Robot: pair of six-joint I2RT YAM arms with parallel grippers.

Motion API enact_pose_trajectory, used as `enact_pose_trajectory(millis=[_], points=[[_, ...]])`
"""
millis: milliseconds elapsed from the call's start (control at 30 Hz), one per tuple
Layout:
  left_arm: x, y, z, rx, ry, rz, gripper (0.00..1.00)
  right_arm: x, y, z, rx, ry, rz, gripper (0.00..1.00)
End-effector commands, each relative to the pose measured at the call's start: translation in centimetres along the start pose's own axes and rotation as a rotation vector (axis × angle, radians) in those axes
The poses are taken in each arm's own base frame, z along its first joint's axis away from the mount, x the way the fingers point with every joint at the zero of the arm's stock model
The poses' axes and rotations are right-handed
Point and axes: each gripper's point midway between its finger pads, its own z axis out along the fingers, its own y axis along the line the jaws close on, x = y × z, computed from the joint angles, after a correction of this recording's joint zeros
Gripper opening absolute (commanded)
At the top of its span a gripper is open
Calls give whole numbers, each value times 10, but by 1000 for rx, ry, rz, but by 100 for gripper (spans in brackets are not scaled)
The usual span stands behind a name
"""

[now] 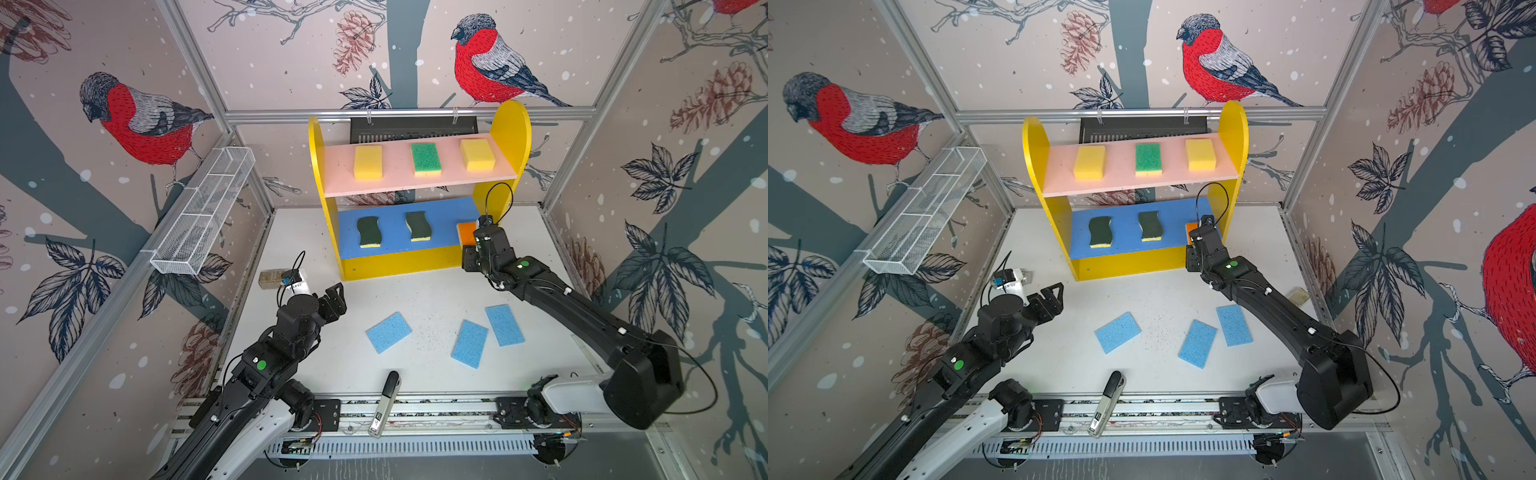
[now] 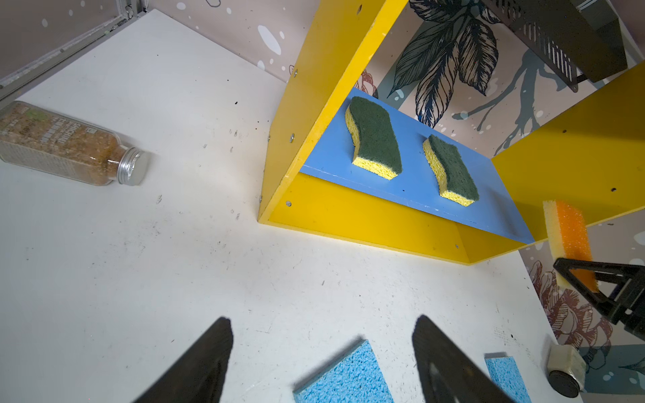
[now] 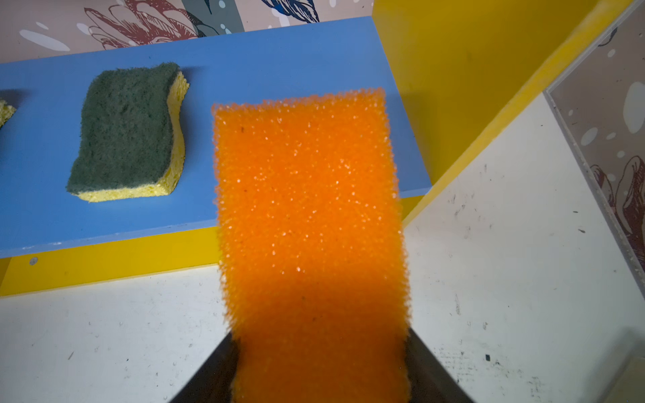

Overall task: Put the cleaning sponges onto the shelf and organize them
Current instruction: 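Carry the orange sponge with the right gripper over the blue lower shelf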

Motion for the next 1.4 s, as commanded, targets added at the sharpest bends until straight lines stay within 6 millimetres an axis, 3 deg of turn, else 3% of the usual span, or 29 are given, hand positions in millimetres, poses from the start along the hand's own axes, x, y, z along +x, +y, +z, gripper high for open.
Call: enact_pose_trajectory(millis=[0,767,1367], points=[[-7,1,1,-10,-35,13,82,-13,1,6,-6,-26,-12,62],[-19,11,-2,-77,-96,59,81,-35,3,42,18,-48,-69,62],[-13,10,6,-72,-84,72,81,-52,6,61,46,-76,-101,61]])
